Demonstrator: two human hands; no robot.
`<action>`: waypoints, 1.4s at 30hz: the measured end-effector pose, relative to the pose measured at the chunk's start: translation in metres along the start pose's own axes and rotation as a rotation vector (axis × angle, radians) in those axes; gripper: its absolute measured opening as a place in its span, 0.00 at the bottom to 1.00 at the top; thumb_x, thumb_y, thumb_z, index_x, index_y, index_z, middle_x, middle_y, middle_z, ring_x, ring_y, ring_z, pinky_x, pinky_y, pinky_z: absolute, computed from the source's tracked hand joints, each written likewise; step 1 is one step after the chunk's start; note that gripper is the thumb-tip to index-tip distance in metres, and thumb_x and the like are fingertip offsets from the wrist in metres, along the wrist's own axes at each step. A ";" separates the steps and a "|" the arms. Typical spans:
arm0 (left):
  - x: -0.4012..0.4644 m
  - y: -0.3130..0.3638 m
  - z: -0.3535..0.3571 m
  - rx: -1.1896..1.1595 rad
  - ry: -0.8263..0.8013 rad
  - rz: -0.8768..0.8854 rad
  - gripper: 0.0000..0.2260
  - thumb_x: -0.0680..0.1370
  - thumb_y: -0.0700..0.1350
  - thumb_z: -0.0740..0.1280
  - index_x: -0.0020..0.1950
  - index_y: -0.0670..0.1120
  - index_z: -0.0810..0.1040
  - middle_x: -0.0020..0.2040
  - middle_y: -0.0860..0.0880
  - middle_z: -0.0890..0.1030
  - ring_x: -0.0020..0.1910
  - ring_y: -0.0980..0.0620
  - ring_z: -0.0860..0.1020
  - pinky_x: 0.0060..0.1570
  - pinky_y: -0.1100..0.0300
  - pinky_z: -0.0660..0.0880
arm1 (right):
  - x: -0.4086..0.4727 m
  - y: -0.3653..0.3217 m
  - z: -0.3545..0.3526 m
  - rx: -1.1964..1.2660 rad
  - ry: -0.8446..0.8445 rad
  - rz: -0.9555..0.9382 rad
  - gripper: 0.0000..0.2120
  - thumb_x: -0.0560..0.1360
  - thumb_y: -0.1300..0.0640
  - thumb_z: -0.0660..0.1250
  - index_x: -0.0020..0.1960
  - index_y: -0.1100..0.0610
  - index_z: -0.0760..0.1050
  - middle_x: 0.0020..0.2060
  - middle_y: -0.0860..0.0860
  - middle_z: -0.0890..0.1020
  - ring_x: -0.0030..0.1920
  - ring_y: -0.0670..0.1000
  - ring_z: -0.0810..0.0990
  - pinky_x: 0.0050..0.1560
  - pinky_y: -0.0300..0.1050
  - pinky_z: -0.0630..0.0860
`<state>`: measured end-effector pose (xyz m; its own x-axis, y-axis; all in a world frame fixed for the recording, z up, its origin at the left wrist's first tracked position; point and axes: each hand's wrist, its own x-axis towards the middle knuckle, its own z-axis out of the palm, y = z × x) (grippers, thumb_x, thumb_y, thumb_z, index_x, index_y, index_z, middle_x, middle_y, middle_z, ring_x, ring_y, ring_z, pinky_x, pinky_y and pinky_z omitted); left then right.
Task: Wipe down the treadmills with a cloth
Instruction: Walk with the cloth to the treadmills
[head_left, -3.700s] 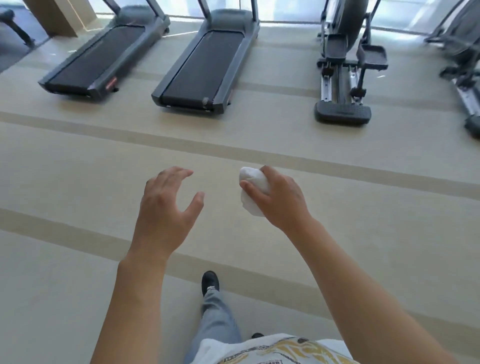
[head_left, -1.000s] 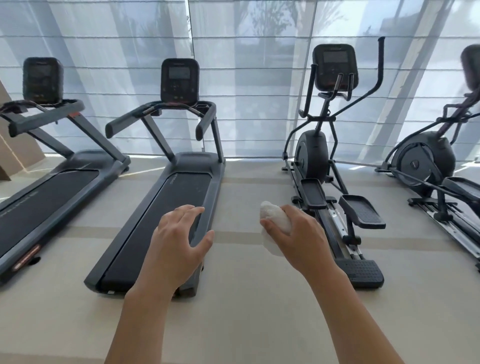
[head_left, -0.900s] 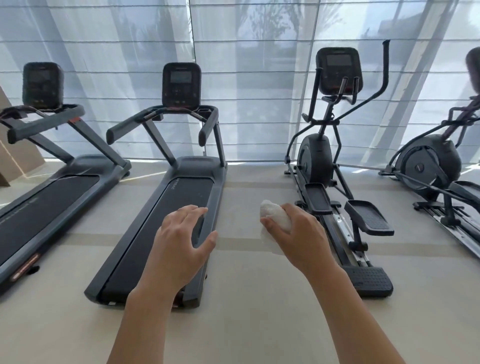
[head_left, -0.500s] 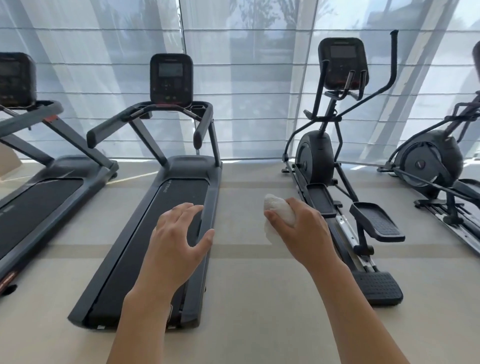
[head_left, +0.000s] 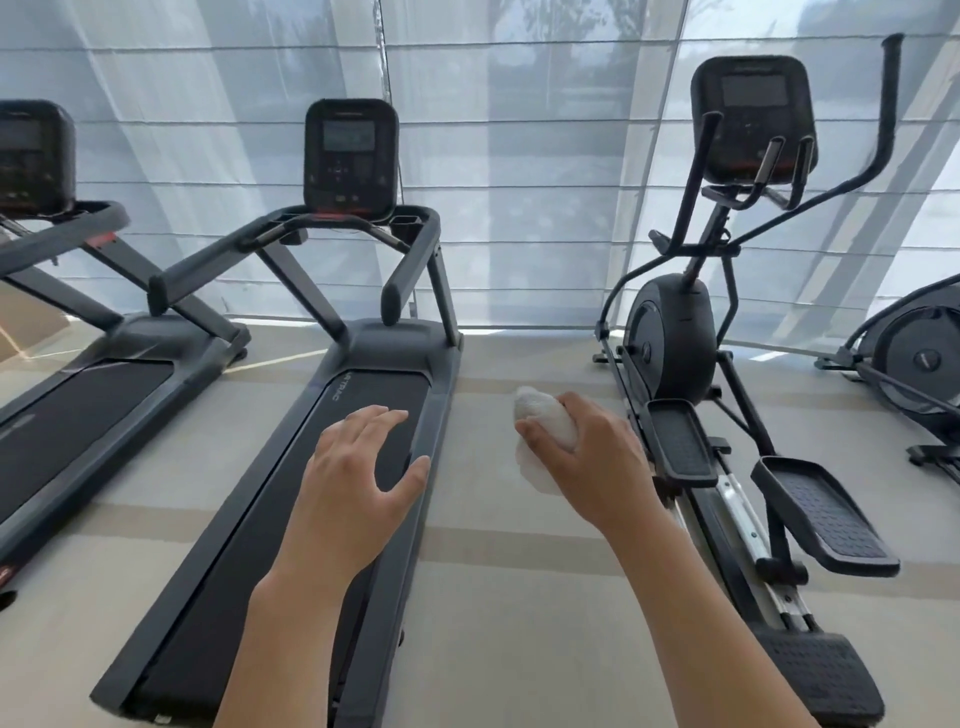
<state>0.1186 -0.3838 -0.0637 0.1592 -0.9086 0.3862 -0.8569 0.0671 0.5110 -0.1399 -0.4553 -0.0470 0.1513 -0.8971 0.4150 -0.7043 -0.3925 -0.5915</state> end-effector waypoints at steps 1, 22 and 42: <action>0.017 0.004 0.007 -0.005 0.009 -0.009 0.29 0.77 0.68 0.59 0.75 0.57 0.72 0.75 0.57 0.72 0.76 0.54 0.67 0.75 0.44 0.69 | 0.019 0.008 0.000 0.001 -0.011 -0.009 0.17 0.79 0.36 0.66 0.51 0.50 0.75 0.38 0.43 0.78 0.38 0.45 0.74 0.41 0.46 0.65; 0.274 -0.045 0.114 0.003 0.066 -0.056 0.24 0.79 0.60 0.67 0.74 0.55 0.74 0.73 0.57 0.74 0.75 0.54 0.68 0.75 0.45 0.70 | 0.285 0.108 0.095 0.031 -0.083 -0.023 0.18 0.79 0.35 0.66 0.51 0.50 0.75 0.40 0.44 0.79 0.42 0.51 0.78 0.46 0.50 0.74; 0.514 -0.253 0.133 -0.024 0.053 -0.126 0.23 0.80 0.57 0.69 0.74 0.53 0.75 0.73 0.56 0.75 0.74 0.53 0.70 0.74 0.45 0.70 | 0.534 0.054 0.314 -0.019 -0.202 -0.037 0.16 0.78 0.35 0.66 0.52 0.47 0.74 0.42 0.44 0.80 0.42 0.50 0.79 0.45 0.49 0.77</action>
<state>0.3525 -0.9225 -0.0966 0.2913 -0.8873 0.3575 -0.8167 -0.0360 0.5760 0.1208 -1.0189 -0.0740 0.3123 -0.9053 0.2881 -0.7082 -0.4240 -0.5645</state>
